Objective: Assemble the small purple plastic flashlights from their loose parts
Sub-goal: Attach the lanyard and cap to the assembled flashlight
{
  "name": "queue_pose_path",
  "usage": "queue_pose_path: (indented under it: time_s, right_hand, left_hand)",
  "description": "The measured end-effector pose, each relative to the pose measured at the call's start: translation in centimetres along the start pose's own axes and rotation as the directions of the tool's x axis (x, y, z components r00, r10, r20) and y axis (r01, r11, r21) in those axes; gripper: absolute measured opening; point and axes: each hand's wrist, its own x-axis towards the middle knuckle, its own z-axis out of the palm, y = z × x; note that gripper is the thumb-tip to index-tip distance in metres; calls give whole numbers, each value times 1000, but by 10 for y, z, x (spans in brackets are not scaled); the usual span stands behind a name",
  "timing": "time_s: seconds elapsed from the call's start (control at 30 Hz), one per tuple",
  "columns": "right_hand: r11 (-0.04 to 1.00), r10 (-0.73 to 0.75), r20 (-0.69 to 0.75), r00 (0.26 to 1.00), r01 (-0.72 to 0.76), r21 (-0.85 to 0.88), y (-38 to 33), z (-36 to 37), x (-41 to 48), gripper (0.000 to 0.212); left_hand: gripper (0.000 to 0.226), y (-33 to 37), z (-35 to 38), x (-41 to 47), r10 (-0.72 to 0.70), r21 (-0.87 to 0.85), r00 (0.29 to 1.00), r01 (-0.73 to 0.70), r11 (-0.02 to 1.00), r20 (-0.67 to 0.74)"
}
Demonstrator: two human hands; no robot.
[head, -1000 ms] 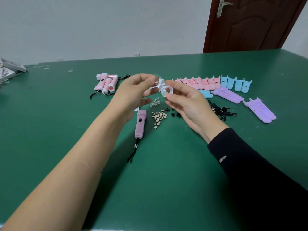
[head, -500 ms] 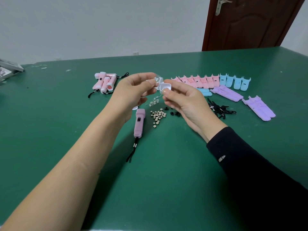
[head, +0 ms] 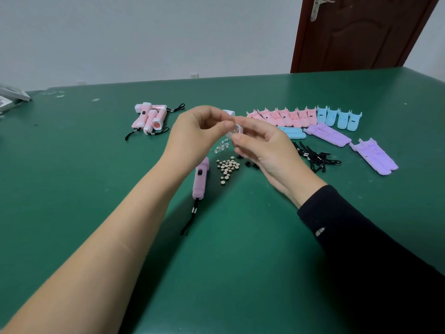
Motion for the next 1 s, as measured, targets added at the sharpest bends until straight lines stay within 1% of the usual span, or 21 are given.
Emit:
queue_pose_path:
  time_s: [0.1,0.27,0.43,0.6,0.73,0.87,1.0]
  right_hand:
    - [999,26,-1,1000,-26,24,0,0,0,34]
    - [999,43,-12,999,-43,24,0,2,0,40]
    - [998,54,-42,998,-52,39,2,2,0,39]
    - [998,55,-16,998,-54,27,3,1,1,41]
    - [998,54,-9,999,-53,36,3,1,1,43]
    - [998,56,7,998,-56,41,2,3,0,43]
    - [998,50,4,999,-50,48,1,4,-1,42]
  left_hand:
    - [13,1,1,-1,19,68,1000,-17,998,-21]
    - [14,2,2,-1,31,120,999,-26,992,-34]
    - [8,1,2,0,29,129,998,-21,991,-61]
    - [16,2,2,-1,35,127,999,-31,991,-35]
    - [18,1,2,-2,41,100,999,-40,994,-5]
    - [12,-2,3,-1,44,68,999,-43,997,-9]
    - [9,-4,3,0,-27,-83,1000,28,996,14]
